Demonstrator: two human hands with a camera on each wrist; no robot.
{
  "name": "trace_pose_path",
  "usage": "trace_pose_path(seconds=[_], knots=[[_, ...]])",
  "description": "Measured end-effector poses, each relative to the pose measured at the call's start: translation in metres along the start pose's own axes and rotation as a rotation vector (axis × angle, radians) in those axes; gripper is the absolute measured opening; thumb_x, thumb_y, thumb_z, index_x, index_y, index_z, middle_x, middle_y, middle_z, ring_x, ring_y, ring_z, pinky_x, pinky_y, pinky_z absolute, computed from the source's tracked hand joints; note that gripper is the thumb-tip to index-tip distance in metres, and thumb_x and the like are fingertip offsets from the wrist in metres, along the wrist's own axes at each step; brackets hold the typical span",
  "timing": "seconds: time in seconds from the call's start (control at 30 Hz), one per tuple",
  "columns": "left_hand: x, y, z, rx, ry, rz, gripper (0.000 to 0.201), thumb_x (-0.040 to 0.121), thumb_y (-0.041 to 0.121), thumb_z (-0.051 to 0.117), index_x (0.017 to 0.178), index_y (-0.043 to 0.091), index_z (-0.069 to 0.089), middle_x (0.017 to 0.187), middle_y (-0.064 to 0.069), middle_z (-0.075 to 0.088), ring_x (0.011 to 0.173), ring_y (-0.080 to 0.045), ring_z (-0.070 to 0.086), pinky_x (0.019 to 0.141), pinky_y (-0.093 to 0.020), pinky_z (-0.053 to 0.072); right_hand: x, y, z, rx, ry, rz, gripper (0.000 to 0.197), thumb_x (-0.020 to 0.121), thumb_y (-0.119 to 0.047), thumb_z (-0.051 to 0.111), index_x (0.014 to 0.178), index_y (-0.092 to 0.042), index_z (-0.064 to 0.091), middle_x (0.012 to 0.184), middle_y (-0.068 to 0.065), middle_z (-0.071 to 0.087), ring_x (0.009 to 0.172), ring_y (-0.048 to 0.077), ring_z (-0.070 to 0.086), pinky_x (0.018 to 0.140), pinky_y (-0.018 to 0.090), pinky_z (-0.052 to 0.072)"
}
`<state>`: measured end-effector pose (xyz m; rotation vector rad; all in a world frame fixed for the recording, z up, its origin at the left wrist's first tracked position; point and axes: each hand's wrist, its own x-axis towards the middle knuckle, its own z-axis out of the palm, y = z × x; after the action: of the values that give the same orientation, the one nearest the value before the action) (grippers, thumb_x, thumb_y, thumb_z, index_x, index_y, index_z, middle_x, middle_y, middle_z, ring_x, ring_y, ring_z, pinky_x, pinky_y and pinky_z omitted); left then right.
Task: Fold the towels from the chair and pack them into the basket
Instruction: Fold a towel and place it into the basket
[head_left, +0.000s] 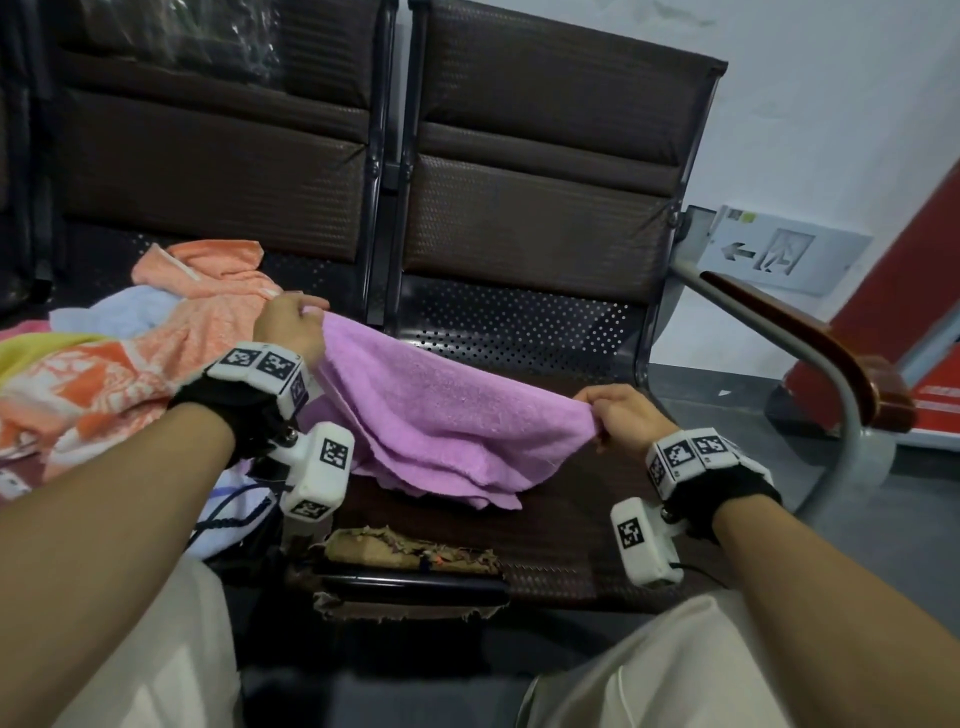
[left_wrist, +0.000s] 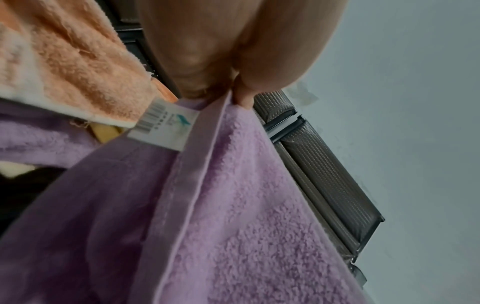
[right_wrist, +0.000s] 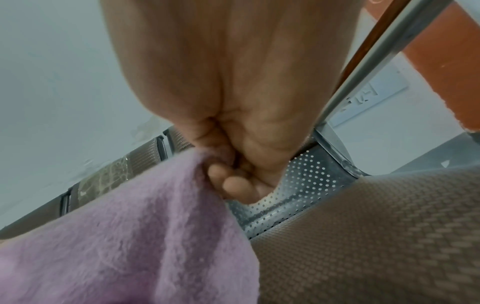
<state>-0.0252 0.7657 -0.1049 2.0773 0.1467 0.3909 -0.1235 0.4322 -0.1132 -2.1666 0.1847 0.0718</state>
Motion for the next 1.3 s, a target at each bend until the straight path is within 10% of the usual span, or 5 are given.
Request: trace_pose_path(seconds=[0.27,0.53,0.67,0.87,1.3], knots=[[0.003,0.0,0.005,-0.172,0.04,-0.12,0.038,0.094,-0.001,0.032,0.116,-0.001,0.064,0.136,-0.018,0.052,0.127,-0.029,0.046,0.106,-0.026,0.035,0.008,-0.013,0.015,0.213,-0.134,-0.182,0.028,0.101,-0.017,0.04,0.087,-0.005,0.062,0.053,-0.004,0.055,0.045,0.006,0.05,0.047,0.017,0.043],[0.008,-0.006,-0.001,-0.264,0.117,-0.177,0.04,0.089,-0.007,0.034,0.115,-0.002,0.064,0.126,-0.019,0.059,0.119,-0.03,0.053,0.102,-0.026,0.038,0.012,-0.018,0.012,-0.34,-0.153,-0.176,0.02,0.064,-0.029,0.085,0.078,-0.02,0.075,0.071,-0.001,0.073,0.065,0.005,0.068,0.062,0.017,0.055],[0.009,-0.006,-0.002,-0.273,0.146,-0.189,0.038,0.091,-0.003,0.035,0.115,0.0,0.065,0.125,-0.018,0.06,0.118,-0.029,0.054,0.089,-0.017,0.038,0.013,-0.016,0.011,-0.501,-0.067,-0.228,0.009,0.072,-0.029,0.081,0.075,-0.027,0.073,0.067,-0.009,0.067,0.058,-0.005,0.057,0.052,0.009,0.04],[0.002,0.008,0.0,-0.308,0.078,-0.112,0.03,0.095,0.011,0.044,0.117,0.008,0.064,0.121,-0.013,0.062,0.113,-0.026,0.057,0.102,-0.035,0.044,0.019,-0.017,0.009,-0.451,0.154,-0.311,0.016,0.093,-0.022,0.059,0.093,-0.007,0.065,0.098,-0.002,0.051,0.089,0.012,0.05,0.078,0.021,0.035],[-0.044,0.089,0.002,-0.37,-0.001,0.542,0.013,0.093,0.011,0.049,0.09,0.016,0.061,0.086,0.005,0.064,0.083,-0.009,0.059,0.078,-0.022,0.045,0.013,-0.045,-0.002,-0.079,0.8,-0.359,0.017,0.092,-0.022,0.057,0.095,-0.011,0.069,0.084,0.0,0.065,0.078,0.013,0.054,0.065,0.012,0.031]])
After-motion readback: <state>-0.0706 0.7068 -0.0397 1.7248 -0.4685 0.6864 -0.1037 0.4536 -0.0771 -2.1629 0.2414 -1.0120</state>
